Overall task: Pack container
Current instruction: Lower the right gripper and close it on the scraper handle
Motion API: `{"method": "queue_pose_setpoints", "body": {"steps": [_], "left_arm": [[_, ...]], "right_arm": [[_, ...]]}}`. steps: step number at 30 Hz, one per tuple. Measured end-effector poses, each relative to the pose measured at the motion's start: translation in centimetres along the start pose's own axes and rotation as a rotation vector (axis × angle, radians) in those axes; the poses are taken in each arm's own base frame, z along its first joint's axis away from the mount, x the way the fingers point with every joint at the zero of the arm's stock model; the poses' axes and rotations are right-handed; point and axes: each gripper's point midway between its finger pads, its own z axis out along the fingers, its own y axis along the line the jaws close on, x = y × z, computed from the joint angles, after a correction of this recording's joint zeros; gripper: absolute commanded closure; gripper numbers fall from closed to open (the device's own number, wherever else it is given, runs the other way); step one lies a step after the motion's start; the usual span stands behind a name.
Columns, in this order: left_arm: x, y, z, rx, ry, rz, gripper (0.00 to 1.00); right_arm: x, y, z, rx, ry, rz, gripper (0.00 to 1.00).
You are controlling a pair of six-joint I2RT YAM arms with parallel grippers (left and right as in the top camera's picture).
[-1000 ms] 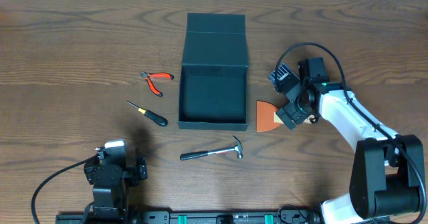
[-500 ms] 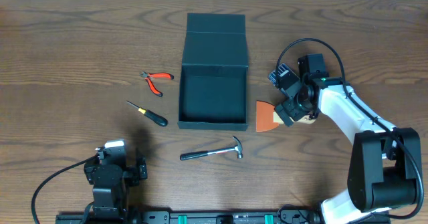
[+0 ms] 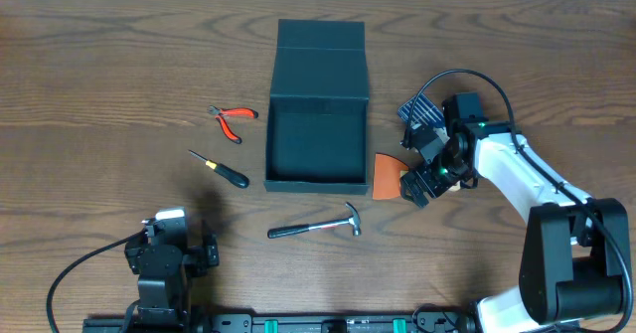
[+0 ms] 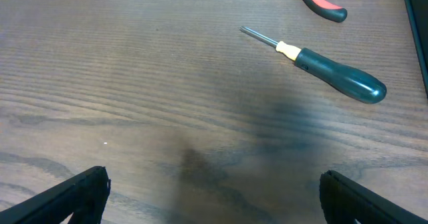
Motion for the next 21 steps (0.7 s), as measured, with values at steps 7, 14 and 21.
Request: {"method": "queue_pose_setpoints", "body": {"steps": [7, 14, 21], "left_arm": [[0.0, 0.0, 0.0, 0.0, 0.0, 0.0, 0.01], [0.0, 0.0, 0.0, 0.0, 0.0, 0.0, 0.01], [0.0, 0.0, 0.0, 0.0, 0.0, 0.0, 0.01]], "right_arm": [[0.2, -0.6, -0.1, 0.035, 0.014, -0.046, 0.01], [0.8, -1.8, -0.2, 0.105, 0.054, -0.079, 0.01], [1.2, -2.3, 0.3, 0.118, 0.083, -0.103, 0.02]]}}
